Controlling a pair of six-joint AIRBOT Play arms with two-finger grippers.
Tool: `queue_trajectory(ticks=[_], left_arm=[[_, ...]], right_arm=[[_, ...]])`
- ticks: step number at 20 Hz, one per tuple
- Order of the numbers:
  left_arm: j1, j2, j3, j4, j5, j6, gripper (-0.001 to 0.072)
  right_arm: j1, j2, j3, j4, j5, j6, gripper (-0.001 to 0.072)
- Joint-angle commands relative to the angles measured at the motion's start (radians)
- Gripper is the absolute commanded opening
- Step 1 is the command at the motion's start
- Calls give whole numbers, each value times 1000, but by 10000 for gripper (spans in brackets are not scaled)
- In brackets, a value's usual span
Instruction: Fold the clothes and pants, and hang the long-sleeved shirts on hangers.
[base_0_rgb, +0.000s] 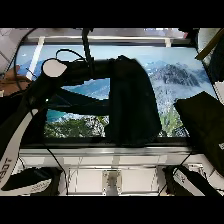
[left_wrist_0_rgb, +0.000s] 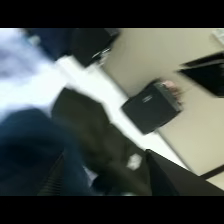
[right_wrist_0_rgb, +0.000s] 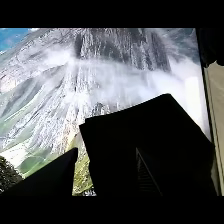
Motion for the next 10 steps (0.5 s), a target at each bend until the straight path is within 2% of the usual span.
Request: queue_trajectory(ticks=[1, 4, 6, 7, 10], left_arm=[[171, -29, 0, 266, -251, -168, 562], [401, 15, -7, 586, -604, -322, 547], [503, 97, -101, 611, -720, -312, 540], [523, 177, -205, 612, -706, -281, 540], [497, 459, -619, 559, -527, -277, 540]], right_arm=[[-10, -6, -101, 37, -14, 0, 415], [-10, -3, -262, 74, -8, 1, 416], [-10, 5, -386, 121, -7, 1, 416], [-10, 14, -449, 152, -8, 1, 416], [-10, 89, -662, 269, -79, -3, 417]])
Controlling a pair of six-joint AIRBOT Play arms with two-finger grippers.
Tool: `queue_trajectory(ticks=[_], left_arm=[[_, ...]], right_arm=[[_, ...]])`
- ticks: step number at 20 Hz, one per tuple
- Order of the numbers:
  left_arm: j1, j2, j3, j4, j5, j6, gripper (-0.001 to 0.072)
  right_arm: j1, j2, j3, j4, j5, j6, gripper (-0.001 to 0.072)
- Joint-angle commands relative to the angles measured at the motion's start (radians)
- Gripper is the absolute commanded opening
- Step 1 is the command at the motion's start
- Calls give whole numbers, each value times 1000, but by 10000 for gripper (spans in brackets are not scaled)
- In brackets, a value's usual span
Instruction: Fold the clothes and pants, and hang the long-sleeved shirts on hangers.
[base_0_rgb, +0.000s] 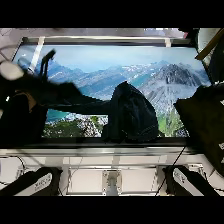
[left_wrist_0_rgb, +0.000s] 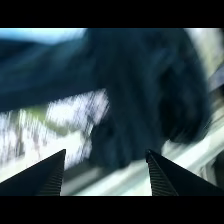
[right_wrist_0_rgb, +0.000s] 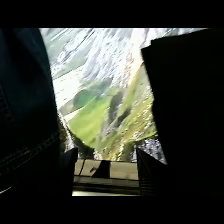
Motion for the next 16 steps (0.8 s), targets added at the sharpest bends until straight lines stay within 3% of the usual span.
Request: queue_trajectory(ticks=[1, 4, 6, 9, 11, 14, 16], left_arm=[[0, 288, -435, -65, 134, -11, 540], [-144, 414, -750, -380, 401, 96, 541], [-285, 389, -824, -482, 504, 177, 551], [-478, 301, -813, -482, 639, 293, 551], [-557, 227, -800, -482, 705, 309, 551], [-621, 111, -760, -470, 788, 405, 551], [-623, 64, -712, -398, 832, 414, 551]], right_arm=[[-1, 84, -246, 141, -105, -3, 417], [-1, 132, -347, 225, -141, -2, 419], [0, 132, -349, 227, -101, -2, 419], [0, 132, -349, 227, -71, 0, 419], [0, 132, -349, 227, -55, 0, 419], [0, 132, -349, 225, -57, -1, 419], [0, 132, -349, 225, -50, -1, 418]])
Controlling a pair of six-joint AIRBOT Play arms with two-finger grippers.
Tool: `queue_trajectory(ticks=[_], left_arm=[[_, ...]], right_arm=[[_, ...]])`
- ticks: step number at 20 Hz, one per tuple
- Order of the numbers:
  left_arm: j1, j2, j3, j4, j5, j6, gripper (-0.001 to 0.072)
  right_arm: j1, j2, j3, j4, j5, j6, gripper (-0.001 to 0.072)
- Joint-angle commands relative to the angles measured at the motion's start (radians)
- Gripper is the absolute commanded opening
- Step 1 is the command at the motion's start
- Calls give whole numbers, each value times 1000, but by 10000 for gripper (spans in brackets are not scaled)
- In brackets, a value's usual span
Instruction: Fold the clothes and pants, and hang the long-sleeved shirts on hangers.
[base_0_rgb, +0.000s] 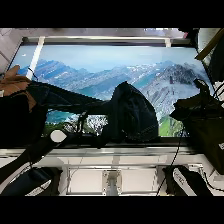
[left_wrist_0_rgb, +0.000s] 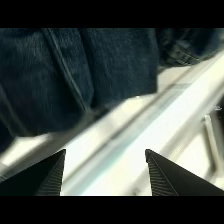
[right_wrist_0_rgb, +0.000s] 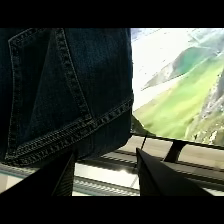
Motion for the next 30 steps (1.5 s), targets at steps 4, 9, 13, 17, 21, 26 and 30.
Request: queue_trajectory(ticks=[4, 9, 13, 17, 21, 26, 30], left_arm=[[-46, -119, 107, 284, 190, 59, 550], [-56, -167, 115, 351, 163, 60, 549], [-115, -167, 126, 350, 170, 60, 502], [-151, -171, 126, 338, 170, 56, 502], [-150, -237, 126, 350, 266, 59, 284], [-108, -281, 195, 370, 260, 48, 11], [132, -106, 232, 550, -8, -118, 11]], right_arm=[[0, 1, -2, 2, 15, 0, 418], [0, 1, -2, 2, 14, 0, 418], [0, 1, -2, 3, 6, 1, 418], [0, 1, -2, 3, 0, 1, 417], [0, 1, -2, 3, -7, 1, 418], [0, 3, -3, -7, 12, -5, 417], [-1, 8, -78, -80, -16, -30, 491]])
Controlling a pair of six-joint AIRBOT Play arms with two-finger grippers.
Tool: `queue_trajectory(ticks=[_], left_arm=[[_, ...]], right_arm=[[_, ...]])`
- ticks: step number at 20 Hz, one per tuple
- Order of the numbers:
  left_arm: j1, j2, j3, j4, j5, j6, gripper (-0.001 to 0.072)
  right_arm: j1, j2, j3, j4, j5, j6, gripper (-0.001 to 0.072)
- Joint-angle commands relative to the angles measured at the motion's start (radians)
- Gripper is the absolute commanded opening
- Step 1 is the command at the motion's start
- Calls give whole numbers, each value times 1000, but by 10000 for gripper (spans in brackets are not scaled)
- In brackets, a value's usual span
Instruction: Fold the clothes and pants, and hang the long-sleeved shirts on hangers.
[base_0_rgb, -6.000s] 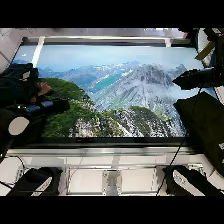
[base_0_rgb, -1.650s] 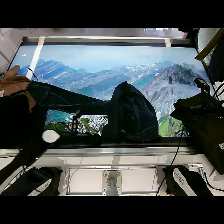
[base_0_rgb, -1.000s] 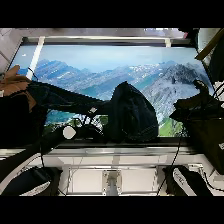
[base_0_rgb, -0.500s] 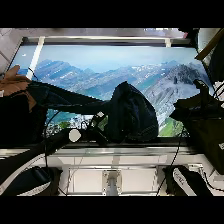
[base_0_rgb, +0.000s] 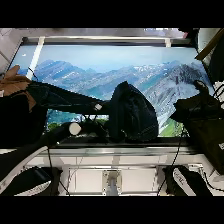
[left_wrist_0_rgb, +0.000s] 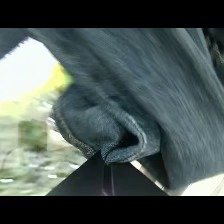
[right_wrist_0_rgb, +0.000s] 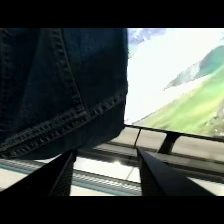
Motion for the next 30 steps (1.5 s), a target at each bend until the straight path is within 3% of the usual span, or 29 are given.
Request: queue_trajectory(ticks=[1, 5, 8, 15, 16, 17, 18, 19, 23, 26, 27, 28, 29, 30], left_arm=[[210, 153, 24, 200, -240, -163, 11], [452, 386, 24, 447, -447, -299, 11], [557, 524, 24, 475, -498, -298, 10], [653, 606, 24, 522, -531, -336, 11], [653, 606, 24, 522, -530, -336, 11], [653, 606, 24, 522, -530, -338, 11], [653, 606, 24, 522, -530, -347, 11], [653, 607, 24, 522, -530, -359, 11], [653, 612, 25, 523, -531, -373, 11], [653, 620, 25, 531, -531, -373, 11], [653, 625, 25, 546, -531, -373, 11], [653, 633, 25, 558, -534, -373, 11], [653, 645, 25, 575, -534, -373, 11], [653, 656, 25, 588, -534, -373, 11]], right_arm=[[-1, 2, -102, -24, -69, -12, 557], [0, -6, -334, 220, -267, -64, 557], [0, -81, -387, 256, -370, -75, 557], [0, -365, -372, 563, -397, -319, 545], [0, -384, -367, 591, -397, -340, 519], [0, -394, -359, 608, -396, -368, 342], [0, -394, -351, 614, -401, -395, 120], [0, -394, -333, 615, -404, -406, 53], [-1, -362, -172, 576, -321, -398, 52], [-1, -293, -60, 397, -203, -322, 53], [-1, -255, -57, 288, -200, -278, 77], [-1, -218, -64, 170, -200, -217, 291], [-3, -190, -85, 97, -200, -166, 574], [-18, -174, -122, 87, -209, -140, 620]])
